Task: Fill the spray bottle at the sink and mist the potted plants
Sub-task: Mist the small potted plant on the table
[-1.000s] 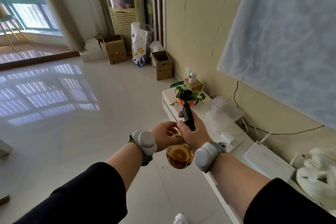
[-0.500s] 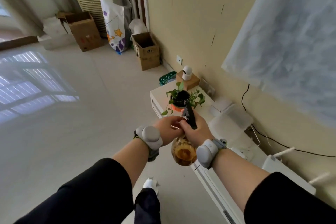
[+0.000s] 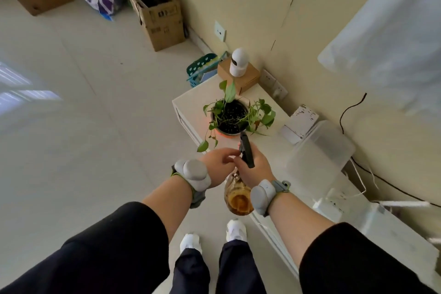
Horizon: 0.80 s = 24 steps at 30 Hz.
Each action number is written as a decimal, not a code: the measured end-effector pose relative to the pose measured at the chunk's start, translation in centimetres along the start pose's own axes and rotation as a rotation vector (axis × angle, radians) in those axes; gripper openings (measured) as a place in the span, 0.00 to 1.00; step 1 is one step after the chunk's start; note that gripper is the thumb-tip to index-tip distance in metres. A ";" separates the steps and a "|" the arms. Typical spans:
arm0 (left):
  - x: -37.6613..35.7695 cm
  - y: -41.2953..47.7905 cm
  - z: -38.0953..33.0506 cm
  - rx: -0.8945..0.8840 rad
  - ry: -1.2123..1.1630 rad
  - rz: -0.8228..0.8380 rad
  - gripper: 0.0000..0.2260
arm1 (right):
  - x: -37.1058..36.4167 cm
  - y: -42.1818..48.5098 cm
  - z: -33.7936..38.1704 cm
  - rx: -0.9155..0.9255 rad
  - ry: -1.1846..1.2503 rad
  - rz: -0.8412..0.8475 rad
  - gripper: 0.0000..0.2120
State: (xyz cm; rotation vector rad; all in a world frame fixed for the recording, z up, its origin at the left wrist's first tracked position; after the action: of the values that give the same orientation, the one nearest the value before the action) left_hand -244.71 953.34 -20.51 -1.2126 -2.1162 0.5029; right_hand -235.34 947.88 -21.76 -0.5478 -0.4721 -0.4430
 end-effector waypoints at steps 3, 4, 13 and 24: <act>-0.5 4.6 2.7 0.067 -0.040 0.000 0.22 | -2.0 4.6 -2.7 -0.026 -0.019 0.033 0.11; -0.6 6.0 3.4 0.086 -0.040 0.004 0.22 | -2.6 6.1 -3.6 -0.029 -0.035 0.040 0.10; -1.5 15.8 7.0 0.154 -0.144 0.000 0.21 | -6.0 15.3 -10.5 -0.060 -0.195 0.109 0.04; -2.0 20.2 8.9 0.213 -0.203 -0.030 0.21 | -8.9 19.5 -13.1 -0.078 -0.335 0.282 0.13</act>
State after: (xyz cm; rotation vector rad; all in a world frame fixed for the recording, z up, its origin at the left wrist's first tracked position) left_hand -237.62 961.58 -39.82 -1.0451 -2.1786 0.8459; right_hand -228.50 957.61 -43.91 -0.7570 -0.6891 -0.0983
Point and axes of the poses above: each hand's wrist, its own y-axis towards the middle knuckle, its own x-axis out of the back of the hand, z = x × y, the point moved 10 cm from there along y, towards the middle knuckle, and after that the axes turned 6 degrees about -y, right-handed, at the moved point
